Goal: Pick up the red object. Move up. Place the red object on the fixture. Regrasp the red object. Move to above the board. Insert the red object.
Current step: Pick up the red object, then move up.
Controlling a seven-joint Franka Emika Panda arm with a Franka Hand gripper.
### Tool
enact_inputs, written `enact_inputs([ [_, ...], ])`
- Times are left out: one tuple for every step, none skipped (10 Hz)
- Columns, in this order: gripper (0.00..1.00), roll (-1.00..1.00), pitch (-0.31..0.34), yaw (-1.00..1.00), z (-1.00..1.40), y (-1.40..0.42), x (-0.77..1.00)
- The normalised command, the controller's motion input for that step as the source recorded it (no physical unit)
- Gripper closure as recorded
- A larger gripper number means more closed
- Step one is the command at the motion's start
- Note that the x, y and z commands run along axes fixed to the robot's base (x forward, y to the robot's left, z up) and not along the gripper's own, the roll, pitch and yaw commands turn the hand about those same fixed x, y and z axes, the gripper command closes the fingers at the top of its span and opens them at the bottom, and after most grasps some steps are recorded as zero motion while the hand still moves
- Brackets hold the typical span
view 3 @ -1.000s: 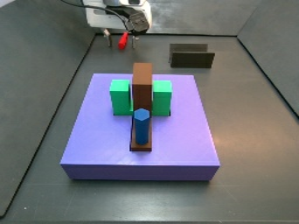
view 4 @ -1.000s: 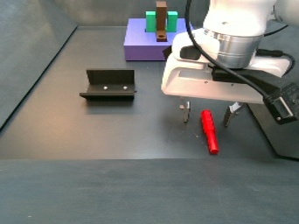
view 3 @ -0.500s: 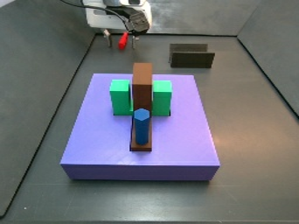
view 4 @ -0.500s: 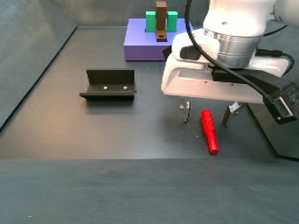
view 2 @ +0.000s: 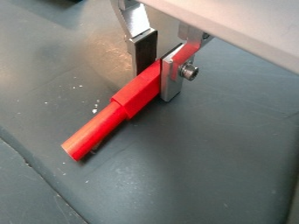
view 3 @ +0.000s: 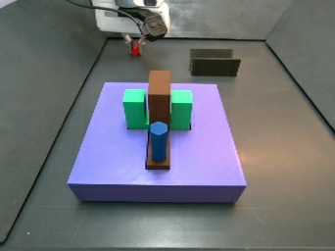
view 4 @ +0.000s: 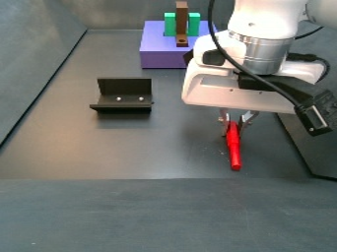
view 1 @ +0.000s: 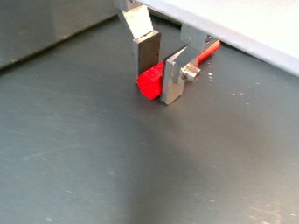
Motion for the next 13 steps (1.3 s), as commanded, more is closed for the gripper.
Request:
enact_inputs([
  [1.0, 0.0, 0.0, 0.0, 0.0, 0.0, 0.0],
  [1.0, 0.0, 0.0, 0.0, 0.0, 0.0, 0.0],
  [1.0, 0.0, 0.0, 0.0, 0.0, 0.0, 0.0],
  [1.0, 0.0, 0.0, 0.0, 0.0, 0.0, 0.0],
  [1.0, 0.0, 0.0, 0.0, 0.0, 0.0, 0.0],
  [1.0, 0.0, 0.0, 0.0, 0.0, 0.0, 0.0],
  [1.0, 0.0, 0.0, 0.0, 0.0, 0.0, 0.0],
  [1.0, 0.0, 0.0, 0.0, 0.0, 0.0, 0.0],
  [1.0, 0.0, 0.0, 0.0, 0.0, 0.0, 0.0],
  [1.0, 0.0, 0.0, 0.0, 0.0, 0.0, 0.0],
  [1.0, 0.0, 0.0, 0.0, 0.0, 0.0, 0.0],
  [1.0, 0.0, 0.0, 0.0, 0.0, 0.0, 0.0],
  [1.0, 0.0, 0.0, 0.0, 0.83, 0.0, 0.0],
])
